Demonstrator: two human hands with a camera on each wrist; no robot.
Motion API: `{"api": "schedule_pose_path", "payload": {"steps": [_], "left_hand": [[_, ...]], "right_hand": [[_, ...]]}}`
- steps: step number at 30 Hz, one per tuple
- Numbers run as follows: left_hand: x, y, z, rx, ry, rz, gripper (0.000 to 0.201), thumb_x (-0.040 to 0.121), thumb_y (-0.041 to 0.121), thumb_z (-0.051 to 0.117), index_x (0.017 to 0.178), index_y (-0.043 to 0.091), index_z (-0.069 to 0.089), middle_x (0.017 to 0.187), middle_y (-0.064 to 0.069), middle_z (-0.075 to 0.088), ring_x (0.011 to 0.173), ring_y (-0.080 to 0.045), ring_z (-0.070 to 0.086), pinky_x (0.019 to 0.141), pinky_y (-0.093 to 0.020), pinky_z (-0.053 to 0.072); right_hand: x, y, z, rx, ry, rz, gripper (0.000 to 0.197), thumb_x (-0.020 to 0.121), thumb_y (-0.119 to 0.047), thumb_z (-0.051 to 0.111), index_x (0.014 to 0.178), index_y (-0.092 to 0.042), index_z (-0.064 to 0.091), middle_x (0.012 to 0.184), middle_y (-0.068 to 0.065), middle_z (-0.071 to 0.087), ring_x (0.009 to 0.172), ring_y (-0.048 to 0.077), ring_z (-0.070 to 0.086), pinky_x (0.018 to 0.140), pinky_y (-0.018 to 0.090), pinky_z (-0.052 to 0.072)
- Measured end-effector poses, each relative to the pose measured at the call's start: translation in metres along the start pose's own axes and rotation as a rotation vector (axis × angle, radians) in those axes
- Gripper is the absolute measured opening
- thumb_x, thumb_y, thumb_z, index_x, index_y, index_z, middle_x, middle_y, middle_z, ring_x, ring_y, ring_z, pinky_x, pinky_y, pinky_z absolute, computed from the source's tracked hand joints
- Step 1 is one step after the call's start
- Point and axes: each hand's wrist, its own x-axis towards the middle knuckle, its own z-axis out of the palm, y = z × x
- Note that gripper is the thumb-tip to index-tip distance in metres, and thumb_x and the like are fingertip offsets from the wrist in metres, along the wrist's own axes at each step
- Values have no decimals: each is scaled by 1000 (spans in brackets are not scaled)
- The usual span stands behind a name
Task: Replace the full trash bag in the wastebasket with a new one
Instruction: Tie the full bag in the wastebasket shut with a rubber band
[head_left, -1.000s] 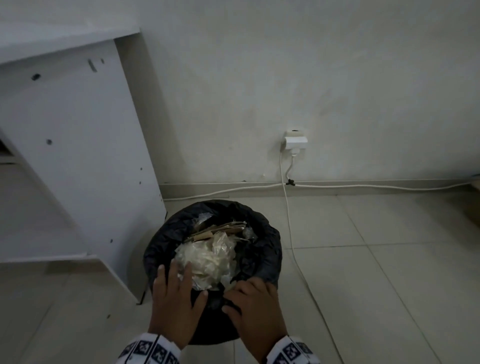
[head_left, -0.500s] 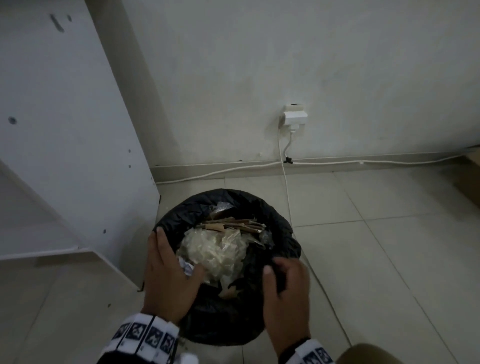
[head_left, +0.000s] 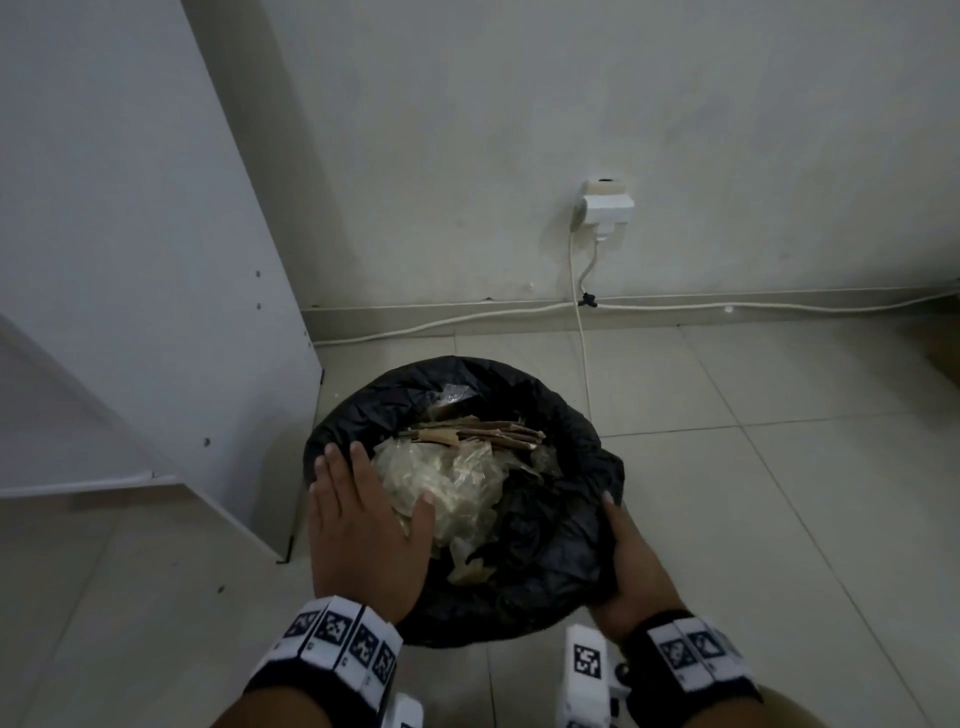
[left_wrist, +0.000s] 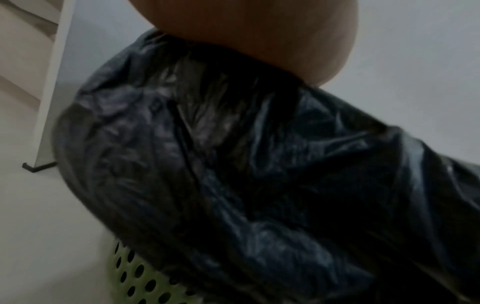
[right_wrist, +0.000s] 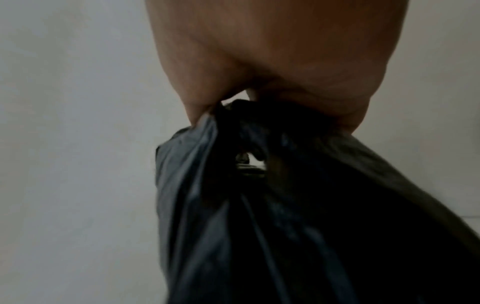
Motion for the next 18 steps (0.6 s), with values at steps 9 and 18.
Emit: {"api": "schedule_pose_path", "payload": {"steps": [9,18], "left_hand": [[-1,1,-3,37,-17,21,97,86,69,17,159,8,-2,167,-17,0,155,-30,0,125,-42,4],[-1,3,-4,43,-35,39,94,88,66,19,159,7,0,167,-17,-3,155,-29,-1,126,-44,8]], "right_hand": [[3,-85,45,-52,27,-180,36,95,-31,52,112,-4,67,110,18,72,97,30,71,88,41,54],[37,-104,125,-456,-40,25,47,78,-39,77,110,-6,69,121,21,68,108,37,67,93,52,53]]}}
